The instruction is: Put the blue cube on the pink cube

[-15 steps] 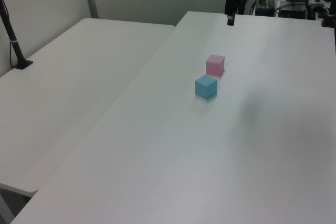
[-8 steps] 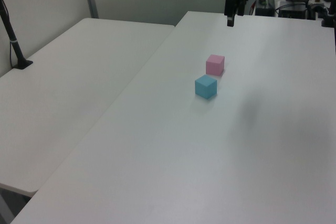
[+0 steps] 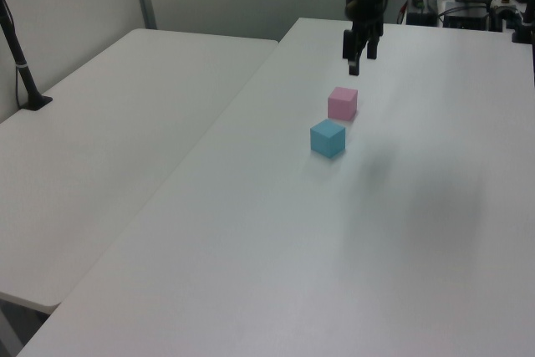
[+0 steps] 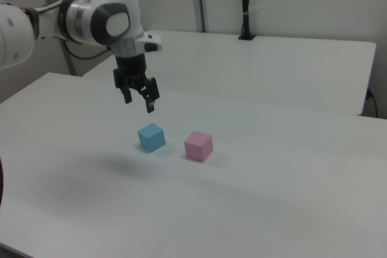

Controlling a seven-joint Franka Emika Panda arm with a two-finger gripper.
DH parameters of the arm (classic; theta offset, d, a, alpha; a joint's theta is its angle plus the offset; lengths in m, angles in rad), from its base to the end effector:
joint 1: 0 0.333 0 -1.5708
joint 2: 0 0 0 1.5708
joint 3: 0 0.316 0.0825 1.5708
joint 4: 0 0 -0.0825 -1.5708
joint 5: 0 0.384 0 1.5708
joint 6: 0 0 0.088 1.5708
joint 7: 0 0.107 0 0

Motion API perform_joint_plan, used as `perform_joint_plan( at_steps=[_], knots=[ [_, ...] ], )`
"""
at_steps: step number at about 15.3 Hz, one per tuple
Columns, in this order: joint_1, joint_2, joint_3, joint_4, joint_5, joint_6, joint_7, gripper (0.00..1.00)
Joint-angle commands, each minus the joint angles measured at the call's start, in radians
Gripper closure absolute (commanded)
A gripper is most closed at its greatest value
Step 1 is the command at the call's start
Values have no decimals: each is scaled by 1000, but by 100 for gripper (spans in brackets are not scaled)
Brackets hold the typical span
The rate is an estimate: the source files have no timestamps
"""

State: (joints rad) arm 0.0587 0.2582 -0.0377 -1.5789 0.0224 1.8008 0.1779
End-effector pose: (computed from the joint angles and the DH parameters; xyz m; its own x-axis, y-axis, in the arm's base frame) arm 0.6364 0.0175 0.4860 0.9863 -0.1604 -0.0377 -0.1607 -0.9870 -0.0054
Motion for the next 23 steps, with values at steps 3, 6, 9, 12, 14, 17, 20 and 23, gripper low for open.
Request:
perform_joint_plan(
  at_steps=[3, 6, 9, 12, 14, 17, 20, 23],
  knots=[
    [16, 122, 5, -21, 18, 159, 196, 0],
    [42, 177, 7, -32, 11, 230, 219, 0],
    [50, 204, 7, -30, 8, 284, 255, 0],
    [50, 231, 12, -29, 10, 331, 276, 0],
    [52, 239, 18, -29, 8, 344, 276, 0],
    [52, 243, 24, -30, -4, 345, 269, 21],
    [50, 240, 24, -29, -51, 338, 246, 49],
    [24, 192, 13, -12, -52, 290, 97, 55]
  ],
)
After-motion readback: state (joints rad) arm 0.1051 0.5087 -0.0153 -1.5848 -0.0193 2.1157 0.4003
